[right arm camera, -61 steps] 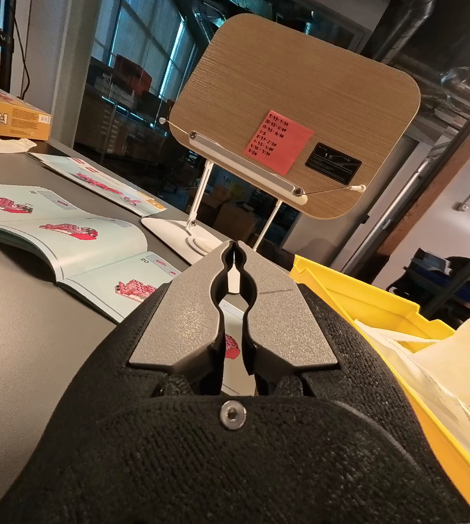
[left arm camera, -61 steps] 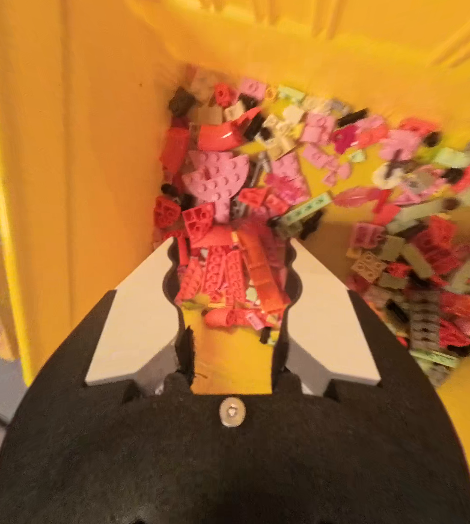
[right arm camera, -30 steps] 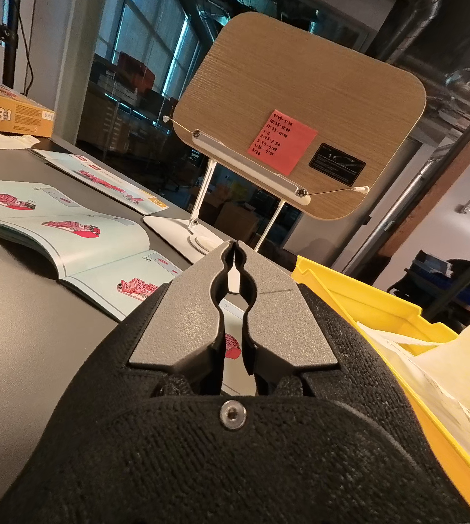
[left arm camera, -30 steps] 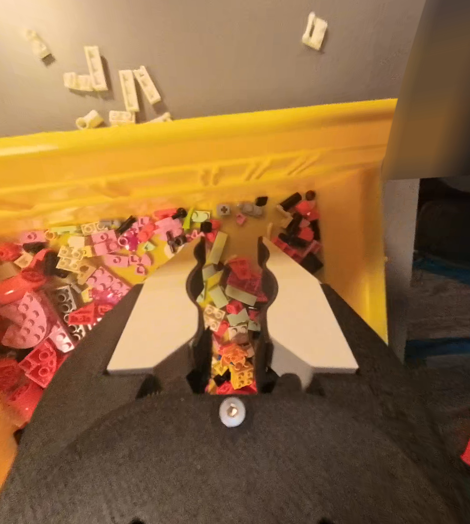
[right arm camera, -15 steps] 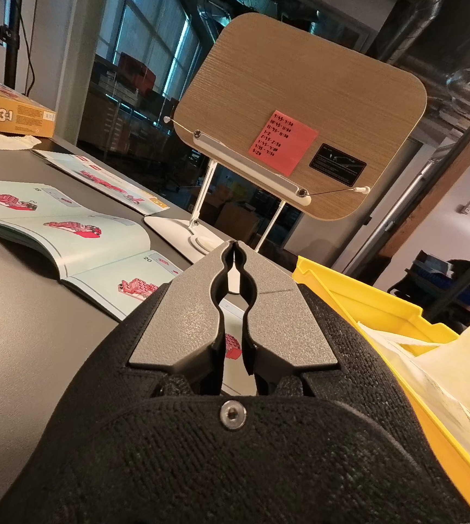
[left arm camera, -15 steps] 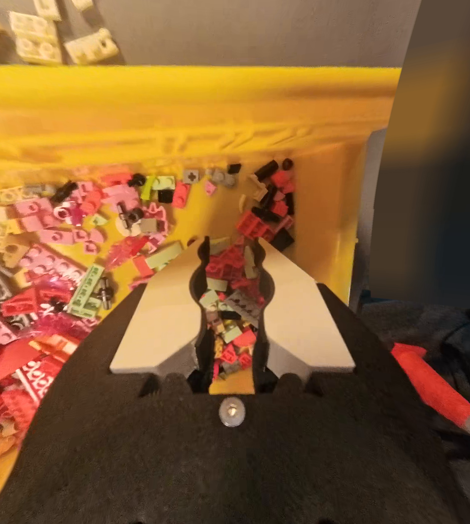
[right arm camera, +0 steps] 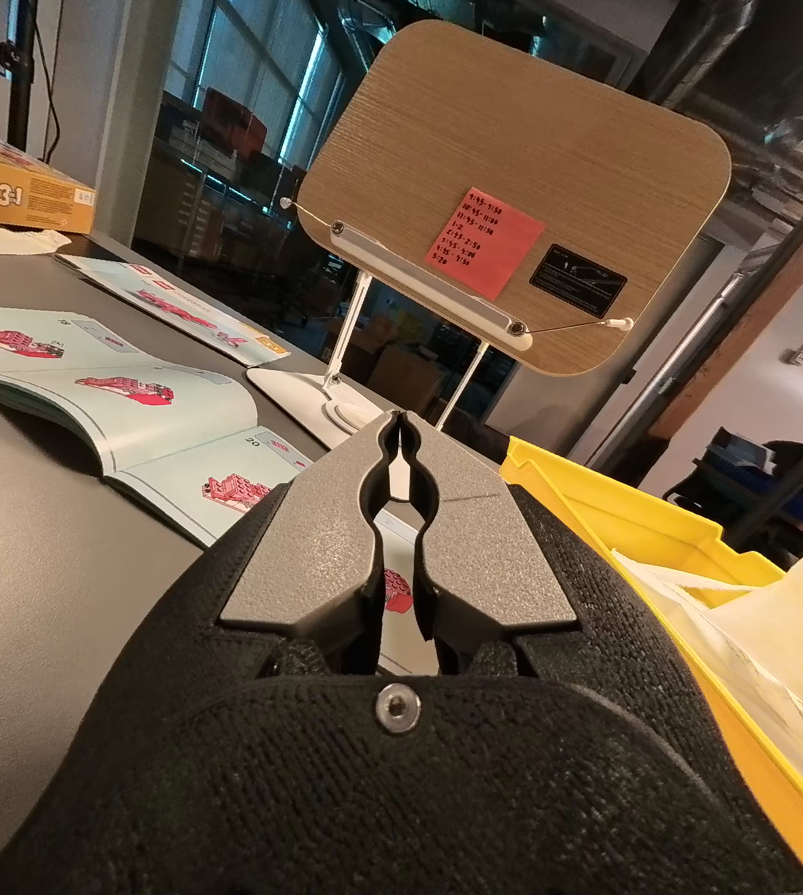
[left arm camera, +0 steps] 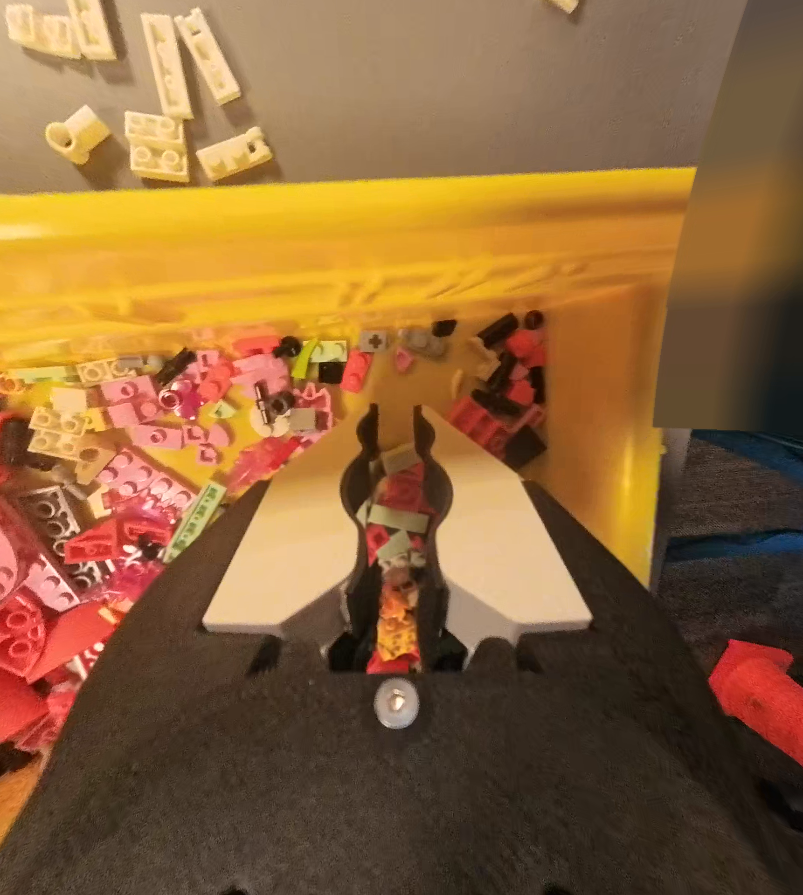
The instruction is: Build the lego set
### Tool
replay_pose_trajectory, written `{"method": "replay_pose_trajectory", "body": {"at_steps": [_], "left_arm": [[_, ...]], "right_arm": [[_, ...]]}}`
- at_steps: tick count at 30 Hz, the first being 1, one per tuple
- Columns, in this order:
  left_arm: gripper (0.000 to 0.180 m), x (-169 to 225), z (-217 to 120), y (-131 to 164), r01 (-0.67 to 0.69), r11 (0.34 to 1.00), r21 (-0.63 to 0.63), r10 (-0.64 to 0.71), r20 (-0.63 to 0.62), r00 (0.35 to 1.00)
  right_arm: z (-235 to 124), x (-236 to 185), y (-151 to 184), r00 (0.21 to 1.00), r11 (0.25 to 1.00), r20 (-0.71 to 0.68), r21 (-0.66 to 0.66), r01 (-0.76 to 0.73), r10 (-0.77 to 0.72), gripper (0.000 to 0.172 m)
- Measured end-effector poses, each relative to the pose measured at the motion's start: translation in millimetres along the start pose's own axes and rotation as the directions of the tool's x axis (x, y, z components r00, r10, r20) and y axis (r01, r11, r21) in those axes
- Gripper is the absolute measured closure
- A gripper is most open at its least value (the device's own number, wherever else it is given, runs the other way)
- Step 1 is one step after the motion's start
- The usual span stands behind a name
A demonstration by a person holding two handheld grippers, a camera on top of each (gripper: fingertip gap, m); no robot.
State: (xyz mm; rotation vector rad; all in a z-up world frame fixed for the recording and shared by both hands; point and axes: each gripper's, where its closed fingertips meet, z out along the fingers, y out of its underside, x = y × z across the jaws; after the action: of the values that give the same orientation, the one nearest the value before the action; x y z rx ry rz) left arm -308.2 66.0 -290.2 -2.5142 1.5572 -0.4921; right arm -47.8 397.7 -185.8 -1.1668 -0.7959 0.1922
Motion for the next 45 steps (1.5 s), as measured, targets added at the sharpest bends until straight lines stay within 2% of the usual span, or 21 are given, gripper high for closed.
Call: {"method": "replay_pose_trajectory", "body": {"at_steps": [9,19,33,45], "left_arm": [[0.166,-13.0,-0.5,0.7,0.0,1.0,-0.024,0.001,0.034,0.999],[0.16,-17.5,3.1,-10.8,-0.113,0.994,-0.009,0.113,0.085,0.99],[0.163,-2.9,1.5,2.1,-0.069,0.996,-0.059,0.071,0.036,0.997],[0.162,-7.7,4.8,-8.9,-0.081,0.997,-0.002,0.081,0.068,0.994]], "right_arm": [[0.7,-1.1,1.2,1.0,1.0,0.006,-0.006,0.001,-0.001,0.172],[0.6,-1.2,1.4,1.0,1.0,0.006,-0.006,0.0,0.0,0.172],[0.2,-0.7,0.8,1.0,1.0,0.008,-0.001,-0.011,0.011,0.172],[0.1,-0.4,0.8,1.0,1.0,0.008,-0.001,-0.012,0.012,0.172]]}}
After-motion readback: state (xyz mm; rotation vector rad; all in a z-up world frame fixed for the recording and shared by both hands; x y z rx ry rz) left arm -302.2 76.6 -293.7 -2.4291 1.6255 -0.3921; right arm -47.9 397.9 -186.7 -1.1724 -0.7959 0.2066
